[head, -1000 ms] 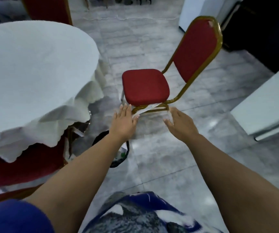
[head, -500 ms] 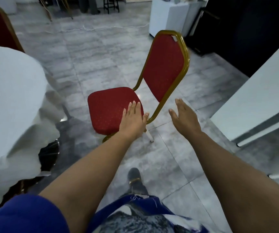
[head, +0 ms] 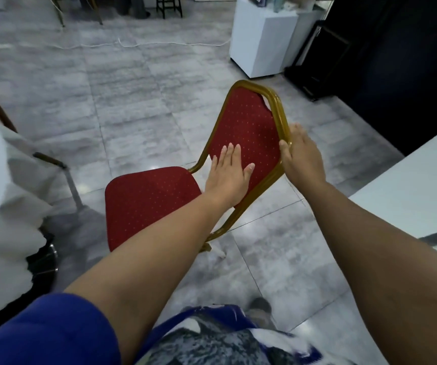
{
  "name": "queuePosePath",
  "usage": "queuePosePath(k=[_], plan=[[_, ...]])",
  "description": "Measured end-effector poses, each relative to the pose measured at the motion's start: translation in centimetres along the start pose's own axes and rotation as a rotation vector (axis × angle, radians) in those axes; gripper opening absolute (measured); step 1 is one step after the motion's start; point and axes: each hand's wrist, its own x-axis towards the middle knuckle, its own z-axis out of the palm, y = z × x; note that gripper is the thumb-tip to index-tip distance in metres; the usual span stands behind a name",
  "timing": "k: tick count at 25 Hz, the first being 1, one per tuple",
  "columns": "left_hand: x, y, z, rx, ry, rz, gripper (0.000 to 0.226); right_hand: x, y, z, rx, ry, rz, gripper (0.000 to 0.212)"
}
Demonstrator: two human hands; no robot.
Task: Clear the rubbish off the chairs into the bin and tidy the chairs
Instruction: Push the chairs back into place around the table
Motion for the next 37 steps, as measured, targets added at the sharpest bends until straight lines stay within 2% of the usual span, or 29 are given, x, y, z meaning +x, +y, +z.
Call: queuePosePath(k=[9, 12, 15, 21, 27, 37], plan=[[8.7, 7.1, 4.8, -0.043, 0.099, -0.060, 0.068, 13.9, 2.5, 0.9, 0.035, -0.134, -0.221, 0.055], [11.5, 10.3, 6.7, -0.067, 0.189, -0.070, 0.069, 17.3, 3.0, 1.3, 0.042, -0.229, -0.346, 0.054], [13.9, 12.1, 7.9, -0.102, 0.286, -0.155, 0.070, 19.8, 3.7, 2.0, 0.043, -0.304, -0.478, 0.054], [14.7, 12.5, 9.9, -0.042, 0.420, -0.248, 0.070, 22.7, 4.0, 3.2, 0.132, -0.337, -0.614, 0.053], [14.3, 12.2, 9.1, 0.077, 0.386, -0.231, 0.070, 24.6, 3.8, 4.1, 0.265, -0.380, -0.627, 0.052], [12.5, 8.8, 7.4, 0.194, 0.410, -0.277, 0.068, 23.3, -0.6, 5.5, 0.287, -0.372, -0.663, 0.052]])
